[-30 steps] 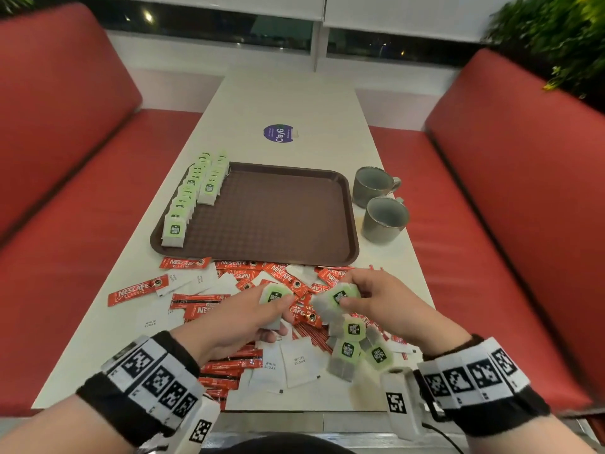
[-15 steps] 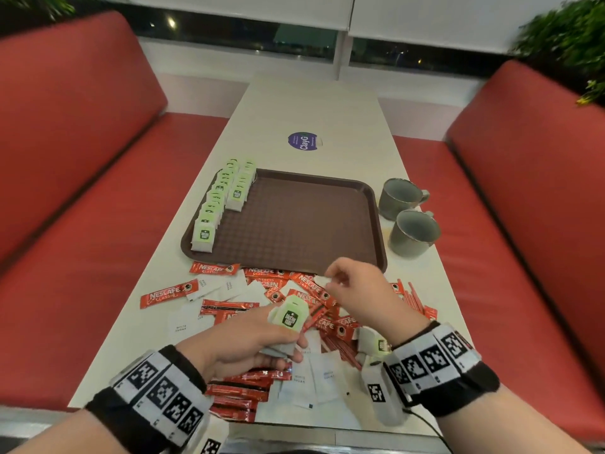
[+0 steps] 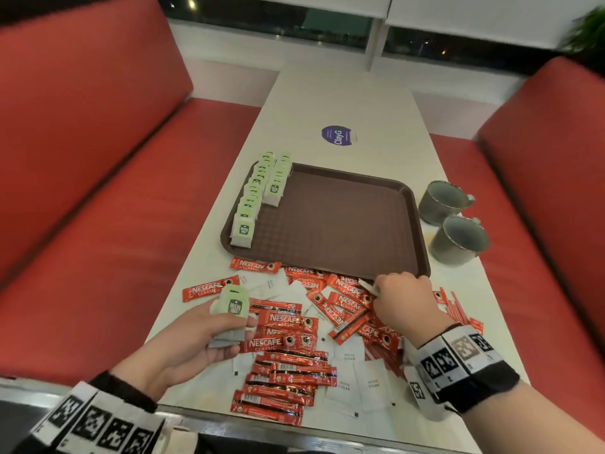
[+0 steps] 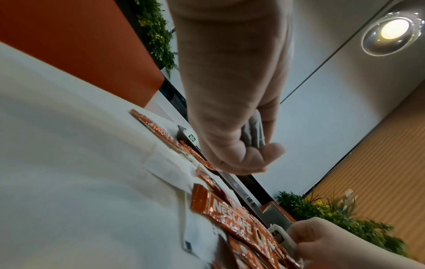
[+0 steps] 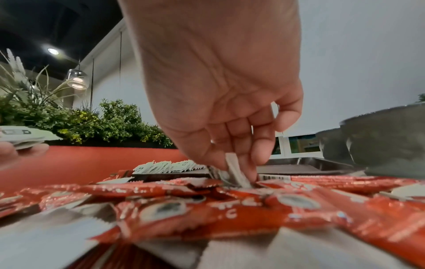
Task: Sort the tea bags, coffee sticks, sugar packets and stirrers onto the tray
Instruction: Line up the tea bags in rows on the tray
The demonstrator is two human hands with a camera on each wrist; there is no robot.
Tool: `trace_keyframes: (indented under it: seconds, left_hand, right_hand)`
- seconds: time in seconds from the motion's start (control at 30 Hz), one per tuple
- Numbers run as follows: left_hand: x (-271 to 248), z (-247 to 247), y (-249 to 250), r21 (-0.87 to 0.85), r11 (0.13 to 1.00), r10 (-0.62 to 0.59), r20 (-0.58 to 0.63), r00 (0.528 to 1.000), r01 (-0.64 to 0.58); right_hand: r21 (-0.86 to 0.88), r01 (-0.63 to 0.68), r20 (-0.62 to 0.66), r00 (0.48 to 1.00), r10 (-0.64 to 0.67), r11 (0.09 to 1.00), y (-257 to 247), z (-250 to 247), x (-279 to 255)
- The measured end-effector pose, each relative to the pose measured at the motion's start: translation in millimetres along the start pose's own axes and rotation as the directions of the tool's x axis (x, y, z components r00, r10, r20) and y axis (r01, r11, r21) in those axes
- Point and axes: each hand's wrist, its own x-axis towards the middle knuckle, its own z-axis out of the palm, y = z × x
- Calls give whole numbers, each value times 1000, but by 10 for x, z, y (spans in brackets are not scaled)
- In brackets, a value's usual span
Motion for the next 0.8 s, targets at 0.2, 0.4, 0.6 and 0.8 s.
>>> trace_keyframes:
  seconds: [0.2,0.4,0.6,0.8]
  left_hand:
    - [40,142,63,-10,999,-31,49,998,32]
    - [265,592,-26,52,995,-98,198,975,89]
    - [415,960,-25,95,995,-57,321,945,27]
    - [461,1094,5,-39,997,-34,458,888,59]
  right_hand:
    - [488,-146,-24,983,181,860,128,-187,-171]
    - [975,-163,178,981,-84,153,-67,-200,-429]
    - [948,-282,259,953,-158,-146,-200,-173,-446]
    - [972,-233,235,968,-85,39,-222,-91,-431]
